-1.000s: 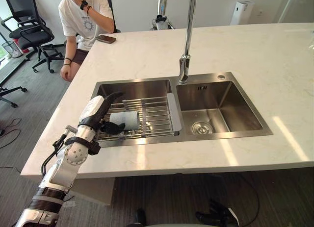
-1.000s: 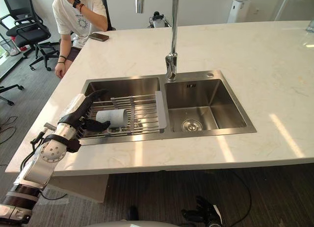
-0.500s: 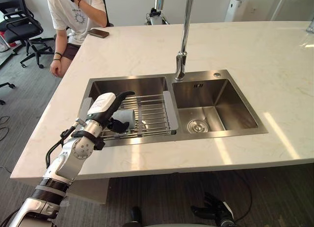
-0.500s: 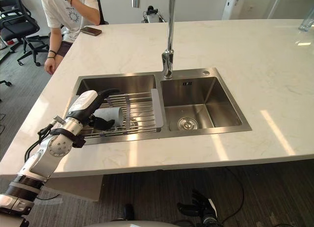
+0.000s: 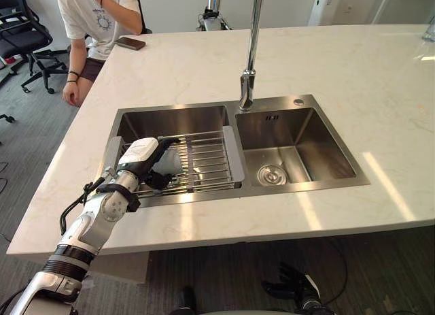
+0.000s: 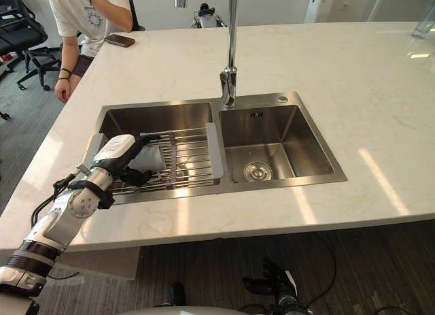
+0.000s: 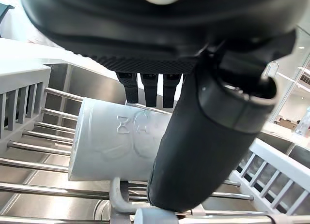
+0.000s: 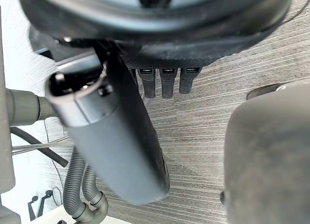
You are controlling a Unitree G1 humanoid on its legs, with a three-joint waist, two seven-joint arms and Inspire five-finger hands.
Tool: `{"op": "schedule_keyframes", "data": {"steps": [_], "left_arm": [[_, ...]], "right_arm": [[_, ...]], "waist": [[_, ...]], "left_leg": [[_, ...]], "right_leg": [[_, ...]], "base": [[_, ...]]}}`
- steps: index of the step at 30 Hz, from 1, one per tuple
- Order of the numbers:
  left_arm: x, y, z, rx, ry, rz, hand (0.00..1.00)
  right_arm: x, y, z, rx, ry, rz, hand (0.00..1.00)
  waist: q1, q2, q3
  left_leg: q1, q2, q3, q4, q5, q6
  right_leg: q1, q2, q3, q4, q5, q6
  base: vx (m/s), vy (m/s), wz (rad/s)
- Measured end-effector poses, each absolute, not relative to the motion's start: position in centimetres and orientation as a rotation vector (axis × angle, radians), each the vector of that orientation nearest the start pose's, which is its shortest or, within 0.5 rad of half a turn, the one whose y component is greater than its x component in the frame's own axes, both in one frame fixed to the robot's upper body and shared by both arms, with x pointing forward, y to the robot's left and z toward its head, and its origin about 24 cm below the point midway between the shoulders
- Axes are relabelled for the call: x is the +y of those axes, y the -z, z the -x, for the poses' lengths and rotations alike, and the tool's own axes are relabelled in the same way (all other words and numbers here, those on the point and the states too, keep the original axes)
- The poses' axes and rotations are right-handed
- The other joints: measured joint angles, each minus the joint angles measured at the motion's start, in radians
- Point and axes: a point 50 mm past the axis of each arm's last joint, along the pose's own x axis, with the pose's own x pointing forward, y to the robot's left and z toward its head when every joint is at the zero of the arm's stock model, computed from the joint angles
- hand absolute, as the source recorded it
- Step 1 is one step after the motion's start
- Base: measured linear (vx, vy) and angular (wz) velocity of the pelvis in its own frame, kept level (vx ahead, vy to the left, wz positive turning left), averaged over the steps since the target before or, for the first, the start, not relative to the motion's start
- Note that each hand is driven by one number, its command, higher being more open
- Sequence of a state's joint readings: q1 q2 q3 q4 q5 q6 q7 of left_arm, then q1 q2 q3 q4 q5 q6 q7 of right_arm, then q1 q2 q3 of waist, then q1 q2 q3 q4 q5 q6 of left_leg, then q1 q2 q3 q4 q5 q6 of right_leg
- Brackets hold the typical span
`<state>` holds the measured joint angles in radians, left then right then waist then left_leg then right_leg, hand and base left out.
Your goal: Walk over to the sink, pick up the cup, carry it to the dishwasher, place the cup inside the dishwasher, then close the dishwasher door
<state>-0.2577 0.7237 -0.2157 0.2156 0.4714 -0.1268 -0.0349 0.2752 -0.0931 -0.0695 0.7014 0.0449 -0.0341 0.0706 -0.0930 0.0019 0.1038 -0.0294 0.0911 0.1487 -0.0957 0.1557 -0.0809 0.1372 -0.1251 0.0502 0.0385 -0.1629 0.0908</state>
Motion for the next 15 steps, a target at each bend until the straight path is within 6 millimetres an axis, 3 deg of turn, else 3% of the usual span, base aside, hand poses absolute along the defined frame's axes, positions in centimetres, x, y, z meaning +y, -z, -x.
{"op": "schedule_keyframes", "data": {"steps": [2, 3, 9, 15], "left_arm": [[24.2, -9.1, -29.8, -0.072, 0.215, -1.229, 0.9], [24.4, -9.0, -29.9, -0.054, 0.208, -1.23, 0.3], [25.0, -8.9, -30.3, -0.025, 0.192, -1.235, 0.3], [25.2, -9.1, -30.5, -0.016, 0.19, -1.234, 0.3]], "right_arm": [[-20.0, 13.9, -9.1, 0.929, 0.12, -0.02, 0.9], [-20.0, 13.9, -9.1, 0.931, 0.119, -0.021, 0.9], [-20.0, 13.9, -9.2, 0.934, 0.118, -0.021, 0.9], [-19.6, 13.6, -10.7, 0.903, 0.088, -0.014, 0.9]], "waist": [[-0.001, -0.004, 0.002], [-0.002, -0.006, 0.004], [-0.002, -0.014, 0.007], [-0.003, -0.014, 0.007]], "left_leg": [[0.0, 0.0, 0.001, 0.0, -0.002, -0.001], [-0.002, 0.0, 0.001, 0.0, -0.004, -0.001], [-0.006, -0.001, 0.003, 0.0, -0.011, -0.006], [-0.005, 0.002, 0.007, 0.0, -0.013, -0.008]], "right_leg": [[0.0, 0.0, 0.0, -0.001, 0.0, -0.001], [-0.001, 0.0, 0.0, -0.003, 0.0, -0.001], [-0.001, 0.0, 0.0, -0.005, 0.0, -0.001], [-0.003, 0.001, 0.003, -0.004, 0.001, -0.001]], "base": [[0.0, 0.0, 0.0], [0.0, 0.0, 0.0], [0.03, -0.02, 0.0], [0.0, -0.006, 0.0]]}}
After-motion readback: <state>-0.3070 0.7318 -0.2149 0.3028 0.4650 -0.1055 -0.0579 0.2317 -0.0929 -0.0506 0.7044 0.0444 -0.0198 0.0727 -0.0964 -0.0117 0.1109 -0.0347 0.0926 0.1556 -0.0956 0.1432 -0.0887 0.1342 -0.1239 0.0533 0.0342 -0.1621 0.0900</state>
